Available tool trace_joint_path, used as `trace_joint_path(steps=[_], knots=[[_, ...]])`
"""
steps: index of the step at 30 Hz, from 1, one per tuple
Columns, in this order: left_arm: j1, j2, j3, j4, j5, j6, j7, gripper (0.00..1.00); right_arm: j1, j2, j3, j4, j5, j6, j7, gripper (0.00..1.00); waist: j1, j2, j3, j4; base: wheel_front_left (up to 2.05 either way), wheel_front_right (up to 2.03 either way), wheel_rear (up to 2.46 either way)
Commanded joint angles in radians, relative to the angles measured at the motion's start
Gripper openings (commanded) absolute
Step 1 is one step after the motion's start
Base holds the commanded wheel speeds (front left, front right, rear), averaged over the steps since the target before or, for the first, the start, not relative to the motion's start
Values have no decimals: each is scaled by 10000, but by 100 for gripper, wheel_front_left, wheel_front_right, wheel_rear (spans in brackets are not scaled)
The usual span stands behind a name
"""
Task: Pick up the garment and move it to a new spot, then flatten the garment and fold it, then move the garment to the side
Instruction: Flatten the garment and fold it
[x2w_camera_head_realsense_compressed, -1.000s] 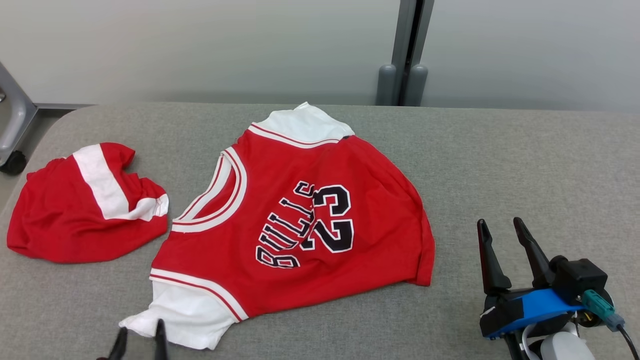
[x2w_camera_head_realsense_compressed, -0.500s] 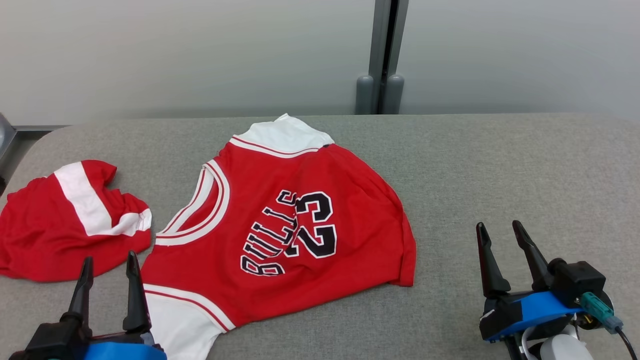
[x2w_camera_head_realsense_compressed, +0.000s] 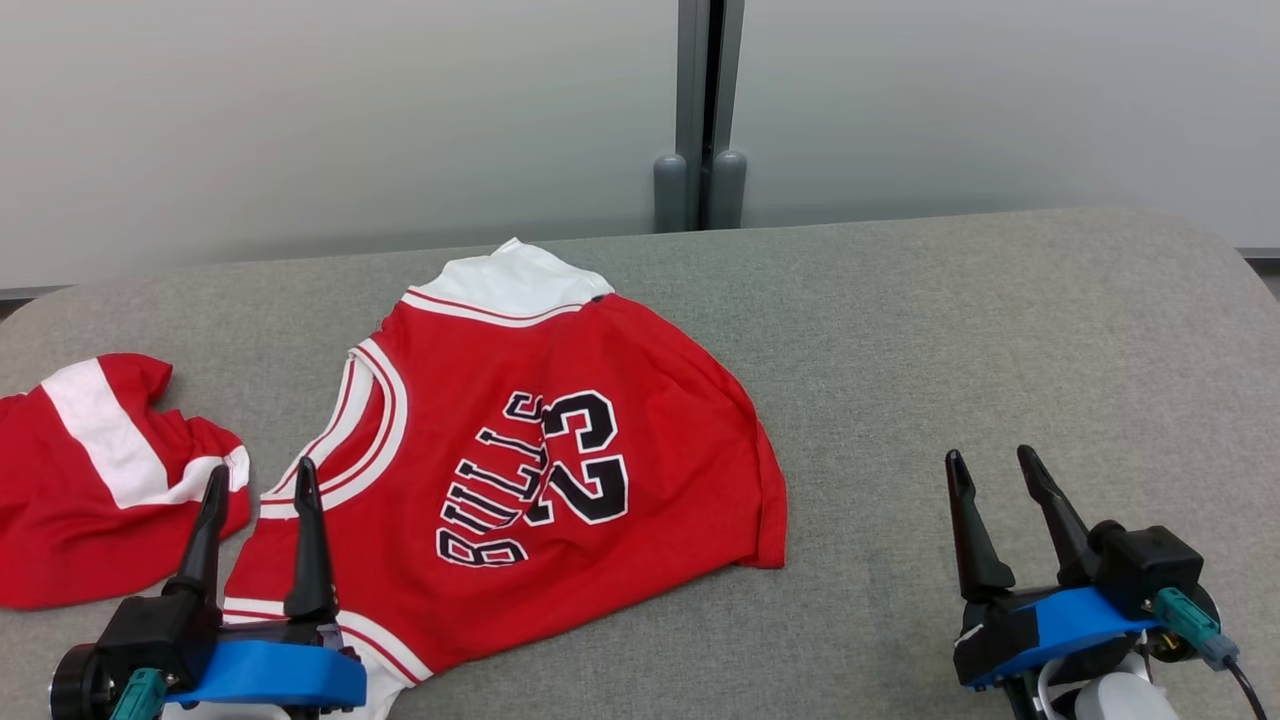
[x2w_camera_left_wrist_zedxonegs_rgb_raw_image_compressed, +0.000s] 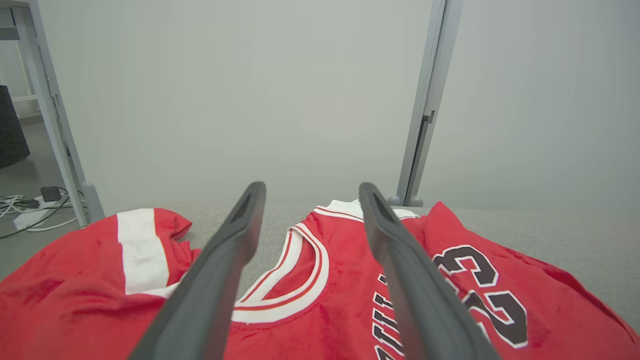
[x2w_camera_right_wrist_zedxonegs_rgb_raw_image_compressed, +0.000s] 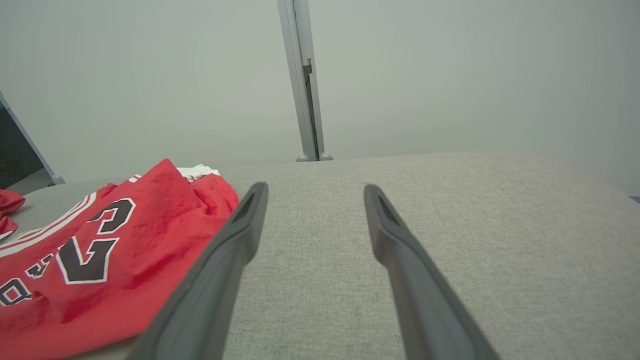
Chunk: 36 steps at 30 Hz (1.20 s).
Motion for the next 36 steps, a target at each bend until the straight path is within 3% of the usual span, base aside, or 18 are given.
trace_joint_path(steps=[1,8,15,21,33,34,35,36], knots=[[-166,-21,100,46,48,-38,-44,100,75,-46,18,-7,26,5,-41,100,0,0,4,-6,0,0,0],[-267,-346,408,365,431,-405,-46,100,-8,-46,227,73,-73,5,-41,100,0,0,34,6,0,0,0],[-383,-625,647,488,708,-677,-45,100,-356,-46,1223,535,-144,5,-41,100,0,0,85,211,0,0,0],[-397,-826,805,519,920,-873,-46,100,-681,-48,1883,1733,-237,5,-39,100,0,0,210,567,0,0,0],[-646,-1115,891,635,1222,-1207,-46,100,-1690,-49,2204,4522,-486,5,-39,100,0,0,534,1350,0,0,0],[-665,-1129,909,646,1232,-1215,-46,100,-1788,-46,2241,4768,-426,5,-41,93,0,0,554,1383,0,0,0],[-667,-1146,926,664,1258,-1226,-46,100,-1925,-46,2275,4929,-379,5,-42,43,0,0,577,1407,0,0,0],[-654,-1161,953,689,1275,-1251,-46,100,-2024,-48,2322,5139,-328,5,-39,0,0,0,592,1419,0,0,0]])
